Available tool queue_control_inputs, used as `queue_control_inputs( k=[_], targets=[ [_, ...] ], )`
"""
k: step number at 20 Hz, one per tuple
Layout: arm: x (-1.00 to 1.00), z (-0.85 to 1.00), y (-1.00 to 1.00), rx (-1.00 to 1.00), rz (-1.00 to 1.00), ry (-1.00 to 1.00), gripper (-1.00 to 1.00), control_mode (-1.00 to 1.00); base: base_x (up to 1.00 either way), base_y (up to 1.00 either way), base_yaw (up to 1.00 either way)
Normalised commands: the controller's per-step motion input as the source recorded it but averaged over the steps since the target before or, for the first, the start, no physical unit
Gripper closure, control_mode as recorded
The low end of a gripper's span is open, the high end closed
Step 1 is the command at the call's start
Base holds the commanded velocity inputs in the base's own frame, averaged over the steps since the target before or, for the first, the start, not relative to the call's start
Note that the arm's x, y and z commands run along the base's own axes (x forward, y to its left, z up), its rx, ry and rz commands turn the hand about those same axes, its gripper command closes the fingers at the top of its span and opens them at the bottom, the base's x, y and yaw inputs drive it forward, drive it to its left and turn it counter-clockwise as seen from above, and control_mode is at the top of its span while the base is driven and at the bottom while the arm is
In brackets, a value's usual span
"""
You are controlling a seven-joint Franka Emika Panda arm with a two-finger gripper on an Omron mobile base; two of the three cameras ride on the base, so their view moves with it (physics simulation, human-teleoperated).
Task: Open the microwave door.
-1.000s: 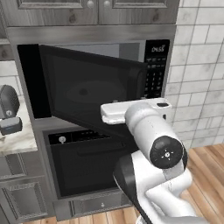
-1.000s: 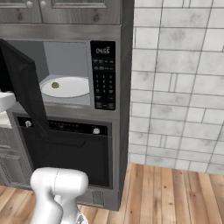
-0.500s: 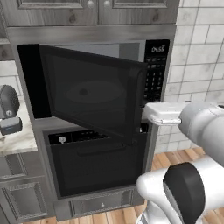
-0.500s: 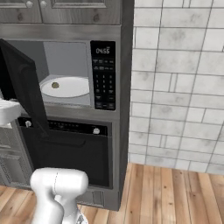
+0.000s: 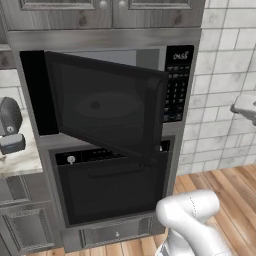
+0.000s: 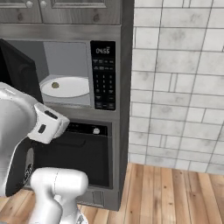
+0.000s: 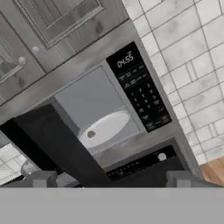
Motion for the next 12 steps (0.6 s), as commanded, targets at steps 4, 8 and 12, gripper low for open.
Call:
queue_control_inputs(
  k=[4,8,12],
  targets=[
    [0.06,0.0,-0.75,0.53,0.1,0.5,-1.0,-1.0,0.0,0.0,0.0],
    [0.14,0.0,-0.44,0.45,0.11,0.53,-1.0,-1.0,0.0,0.0,0.0],
    [0.12,-0.14,-0.08,0.3,0.12,0.43,-1.0,-1.0,0.0,0.0,0.0]
  ],
)
